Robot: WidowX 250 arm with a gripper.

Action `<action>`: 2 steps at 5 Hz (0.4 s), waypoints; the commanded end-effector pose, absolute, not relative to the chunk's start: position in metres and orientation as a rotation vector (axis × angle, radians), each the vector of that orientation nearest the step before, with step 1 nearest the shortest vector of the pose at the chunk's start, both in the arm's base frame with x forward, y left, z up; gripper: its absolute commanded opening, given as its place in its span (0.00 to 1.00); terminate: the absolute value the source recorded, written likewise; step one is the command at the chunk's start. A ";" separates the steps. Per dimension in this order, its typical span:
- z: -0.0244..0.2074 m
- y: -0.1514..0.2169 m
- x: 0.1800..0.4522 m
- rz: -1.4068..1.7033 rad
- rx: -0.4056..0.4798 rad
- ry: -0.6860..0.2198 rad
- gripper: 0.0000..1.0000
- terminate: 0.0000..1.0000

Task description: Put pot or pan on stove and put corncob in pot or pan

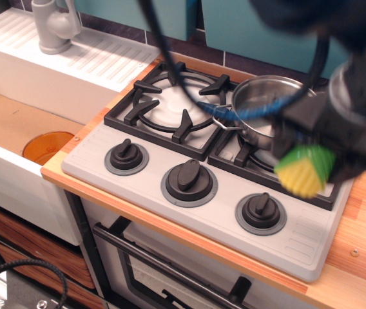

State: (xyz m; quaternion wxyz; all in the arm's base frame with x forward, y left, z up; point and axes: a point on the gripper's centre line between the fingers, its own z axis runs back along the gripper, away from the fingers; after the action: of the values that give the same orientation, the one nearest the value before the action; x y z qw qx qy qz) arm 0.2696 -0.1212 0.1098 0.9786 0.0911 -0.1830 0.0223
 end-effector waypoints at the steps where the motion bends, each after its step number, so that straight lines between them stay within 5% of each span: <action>1: 0.147 -0.082 0.333 -0.020 0.141 -0.439 0.00 0.00; 2: 0.150 -0.065 0.356 -0.038 0.143 -0.452 0.00 0.00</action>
State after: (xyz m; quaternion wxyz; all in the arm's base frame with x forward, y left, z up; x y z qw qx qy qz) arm 0.3449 -0.0612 0.1369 0.9768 0.0726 -0.2003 -0.0208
